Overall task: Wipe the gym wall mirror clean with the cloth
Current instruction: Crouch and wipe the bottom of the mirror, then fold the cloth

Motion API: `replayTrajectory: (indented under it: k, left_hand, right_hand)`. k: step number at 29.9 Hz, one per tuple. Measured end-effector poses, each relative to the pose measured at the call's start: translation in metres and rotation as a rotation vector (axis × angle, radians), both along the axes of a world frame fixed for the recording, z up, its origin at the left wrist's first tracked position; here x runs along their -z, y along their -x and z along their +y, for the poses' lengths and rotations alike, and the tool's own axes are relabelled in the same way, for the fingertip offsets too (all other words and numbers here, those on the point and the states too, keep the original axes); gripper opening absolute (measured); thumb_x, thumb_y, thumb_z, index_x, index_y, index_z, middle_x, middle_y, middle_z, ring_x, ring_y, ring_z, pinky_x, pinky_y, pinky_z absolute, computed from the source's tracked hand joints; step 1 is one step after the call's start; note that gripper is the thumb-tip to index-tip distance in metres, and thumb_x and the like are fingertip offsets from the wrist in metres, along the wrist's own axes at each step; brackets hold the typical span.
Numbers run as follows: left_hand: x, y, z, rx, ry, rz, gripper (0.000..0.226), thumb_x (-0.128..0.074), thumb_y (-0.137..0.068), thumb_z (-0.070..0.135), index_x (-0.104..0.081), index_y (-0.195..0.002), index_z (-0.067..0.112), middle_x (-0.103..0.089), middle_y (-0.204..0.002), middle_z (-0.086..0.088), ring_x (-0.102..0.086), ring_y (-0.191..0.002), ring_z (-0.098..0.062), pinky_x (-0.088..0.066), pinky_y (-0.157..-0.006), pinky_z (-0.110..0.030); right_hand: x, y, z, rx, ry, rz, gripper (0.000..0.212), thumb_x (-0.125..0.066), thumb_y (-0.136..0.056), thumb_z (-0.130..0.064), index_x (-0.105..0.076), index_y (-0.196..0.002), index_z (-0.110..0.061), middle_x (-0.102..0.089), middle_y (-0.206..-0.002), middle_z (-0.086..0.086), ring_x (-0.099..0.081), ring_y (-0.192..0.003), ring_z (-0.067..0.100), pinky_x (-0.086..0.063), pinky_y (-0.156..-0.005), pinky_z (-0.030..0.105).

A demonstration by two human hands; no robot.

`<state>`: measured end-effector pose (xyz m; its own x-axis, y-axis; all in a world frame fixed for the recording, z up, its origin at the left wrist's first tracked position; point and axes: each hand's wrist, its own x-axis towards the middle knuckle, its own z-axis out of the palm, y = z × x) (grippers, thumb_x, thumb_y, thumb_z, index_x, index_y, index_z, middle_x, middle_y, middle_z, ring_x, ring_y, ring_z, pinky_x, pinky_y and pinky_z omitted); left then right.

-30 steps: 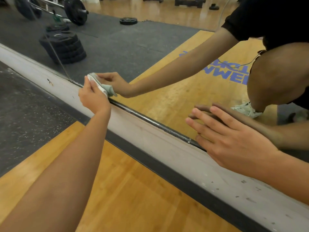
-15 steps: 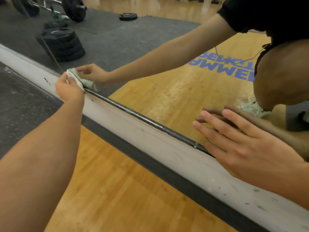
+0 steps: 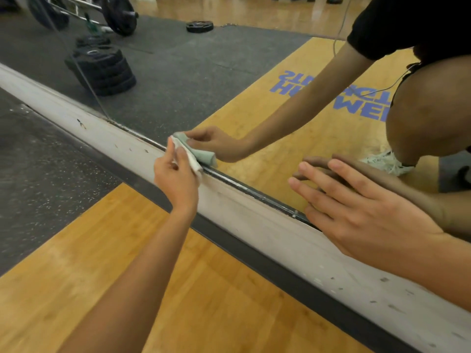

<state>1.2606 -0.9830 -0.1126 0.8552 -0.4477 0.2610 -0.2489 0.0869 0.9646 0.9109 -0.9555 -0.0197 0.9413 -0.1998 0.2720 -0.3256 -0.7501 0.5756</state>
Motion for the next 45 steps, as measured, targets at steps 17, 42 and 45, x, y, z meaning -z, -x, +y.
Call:
replayTrajectory:
  k: [17, 42, 45]
  left_hand:
    - [-0.024, 0.187, 0.099, 0.373, 0.054, 0.097, 0.03, -0.069, -0.099, 0.022, -0.072, -0.128, 0.028, -0.062, -0.105, 0.006, -0.065, -0.095, -0.012, -0.051, -0.078, -0.021]
    - [-0.287, 0.565, 0.299, 2.138, -0.719, 0.085, 0.014, -0.057, -0.102, 0.013, -0.06, -0.114, 0.021, -0.071, -0.095, -0.016, -0.068, -0.088, -0.02, -0.059, -0.076, -0.038]
    - [-0.358, 0.617, 0.339, 2.209, -0.78, 0.157, 0.012, -0.057, -0.101, 0.016, -0.063, -0.108, 0.024, -0.069, -0.095, -0.006, -0.068, -0.084, -0.013, -0.057, -0.074, -0.027]
  right_hand:
    - [-0.024, 0.005, 0.038, 0.072, -0.157, -0.048, 0.037, -0.061, -0.086, -0.013, -0.071, -0.121, -0.009, -0.052, -0.152, 0.017, -0.037, -0.149, 0.037, -0.017, -0.125, 0.049]
    - [-0.206, 0.392, 0.393, 0.937, -1.357, -1.715, 0.012, -0.071, -0.096, -0.014, -0.074, -0.096, -0.025, -0.072, -0.091, -0.011, -0.066, -0.086, 0.006, -0.053, -0.077, 0.026]
    - [-0.275, 0.426, 0.446, 1.025, -1.262, -1.822, 0.013, -0.069, -0.098, -0.015, -0.071, -0.093, -0.026, -0.07, -0.087, -0.012, -0.064, -0.081, 0.006, -0.054, -0.073, 0.028]
